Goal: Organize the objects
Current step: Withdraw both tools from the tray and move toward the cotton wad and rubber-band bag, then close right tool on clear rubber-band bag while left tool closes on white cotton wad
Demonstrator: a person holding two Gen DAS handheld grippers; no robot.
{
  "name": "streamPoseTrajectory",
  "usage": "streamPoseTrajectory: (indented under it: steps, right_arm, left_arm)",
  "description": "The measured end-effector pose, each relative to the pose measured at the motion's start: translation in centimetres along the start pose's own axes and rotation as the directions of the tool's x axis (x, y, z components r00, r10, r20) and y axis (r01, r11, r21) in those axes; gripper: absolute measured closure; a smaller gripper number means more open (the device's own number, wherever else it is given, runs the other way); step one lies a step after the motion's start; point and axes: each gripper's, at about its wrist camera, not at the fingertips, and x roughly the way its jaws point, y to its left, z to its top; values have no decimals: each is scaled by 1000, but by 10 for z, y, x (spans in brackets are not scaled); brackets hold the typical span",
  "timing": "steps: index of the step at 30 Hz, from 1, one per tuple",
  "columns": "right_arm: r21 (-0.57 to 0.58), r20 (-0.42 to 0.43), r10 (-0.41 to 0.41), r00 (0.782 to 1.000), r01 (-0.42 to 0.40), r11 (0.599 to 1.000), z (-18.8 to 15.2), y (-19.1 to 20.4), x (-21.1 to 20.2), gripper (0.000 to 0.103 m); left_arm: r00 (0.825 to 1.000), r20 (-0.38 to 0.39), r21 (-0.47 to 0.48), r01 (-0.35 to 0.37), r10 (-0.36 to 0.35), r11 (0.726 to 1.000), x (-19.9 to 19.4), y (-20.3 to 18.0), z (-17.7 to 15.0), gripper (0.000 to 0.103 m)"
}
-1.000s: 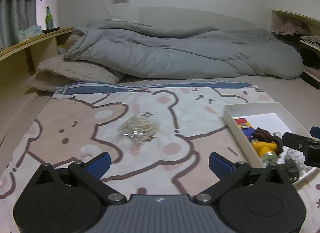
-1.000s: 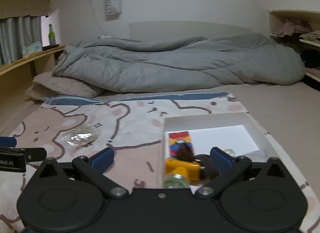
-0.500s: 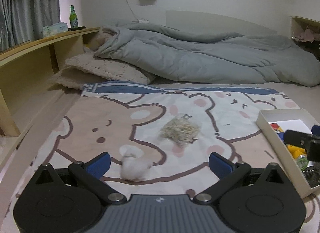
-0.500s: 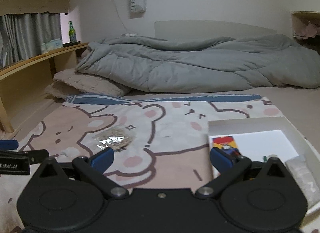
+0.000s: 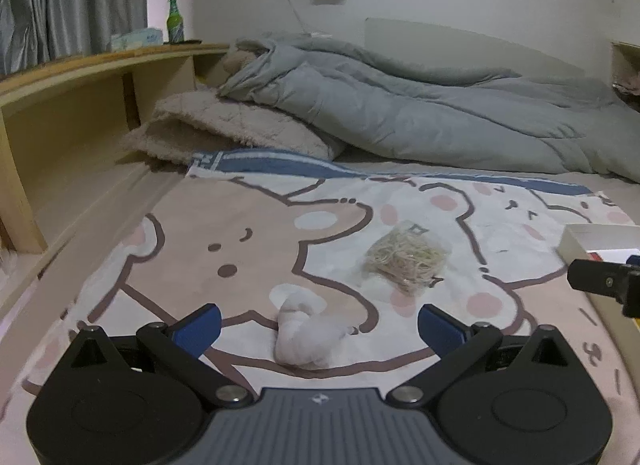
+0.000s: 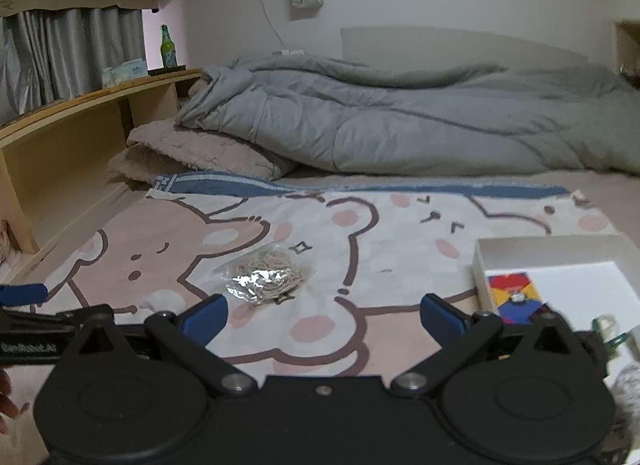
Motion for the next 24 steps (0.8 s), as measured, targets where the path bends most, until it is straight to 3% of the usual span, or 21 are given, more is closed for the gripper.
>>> streamPoseTrajectory:
  steps: [9, 12, 17, 24]
  right_arm:
    - [76, -72, 12, 997, -7, 997, 5, 11, 47, 0]
    - [149, -115, 26, 993, -8, 989, 10, 13, 69, 0]
    - [263, -216, 0, 976, 58, 963, 17, 24, 107, 0]
    - [384, -290, 4, 957, 112, 917, 22, 46, 158, 0]
  left_arm:
    - [999, -34, 8, -23, 23, 1000, 48, 10, -11, 0]
    - [1000, -31, 14, 6, -5, 1000, 62, 18, -13, 0]
    - [1000, -12, 103, 28, -27, 994, 77, 19, -18, 12]
    - [995, -20, 92, 97, -96, 991, 91, 31, -32, 23]
